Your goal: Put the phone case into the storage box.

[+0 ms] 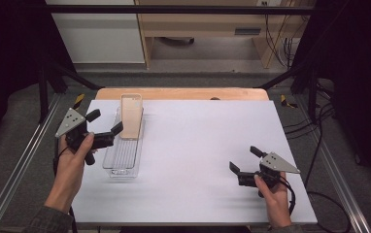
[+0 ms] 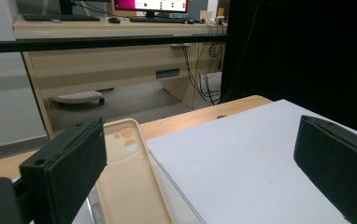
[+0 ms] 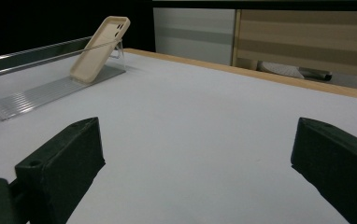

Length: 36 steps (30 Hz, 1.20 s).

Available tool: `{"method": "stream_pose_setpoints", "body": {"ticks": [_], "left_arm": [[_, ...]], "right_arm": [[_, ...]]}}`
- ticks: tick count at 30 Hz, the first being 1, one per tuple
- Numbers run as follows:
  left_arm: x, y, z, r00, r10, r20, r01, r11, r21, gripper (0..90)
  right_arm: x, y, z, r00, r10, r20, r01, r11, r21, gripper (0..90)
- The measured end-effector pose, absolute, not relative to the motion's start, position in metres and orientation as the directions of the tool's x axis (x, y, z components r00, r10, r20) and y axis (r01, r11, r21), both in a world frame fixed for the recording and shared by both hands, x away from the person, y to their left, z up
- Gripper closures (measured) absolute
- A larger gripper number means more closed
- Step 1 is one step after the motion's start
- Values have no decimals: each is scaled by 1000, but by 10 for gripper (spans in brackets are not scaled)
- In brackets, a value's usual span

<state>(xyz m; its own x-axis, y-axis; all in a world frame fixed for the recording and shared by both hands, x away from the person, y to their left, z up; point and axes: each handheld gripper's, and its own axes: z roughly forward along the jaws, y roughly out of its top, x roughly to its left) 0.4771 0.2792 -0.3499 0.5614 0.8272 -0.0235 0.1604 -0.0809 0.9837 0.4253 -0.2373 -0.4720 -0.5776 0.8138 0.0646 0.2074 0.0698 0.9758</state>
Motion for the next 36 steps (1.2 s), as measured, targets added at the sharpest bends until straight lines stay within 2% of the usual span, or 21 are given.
{"method": "stream_pose_setpoints", "body": {"ticks": [8, 11, 18, 36], "left_arm": [[468, 292, -357, 559, 829, -15, 139, -76, 987, 19], [466, 296, -362, 560, 828, -36, 139, -51, 989, 17], [456, 301, -368, 568, 823, 6, 117, -88, 989, 16], [437, 317, -380, 563, 825, -45, 93, -9, 996, 13]], "right_arm": [[425, -237, -472, -581, 812, 57, 202, 75, 976, 26], [425, -236, -472, -581, 812, 56, 202, 77, 976, 26], [424, -237, -471, -583, 811, 52, 199, 80, 977, 26], [423, -237, -471, -586, 809, 47, 195, 85, 977, 26]]}}
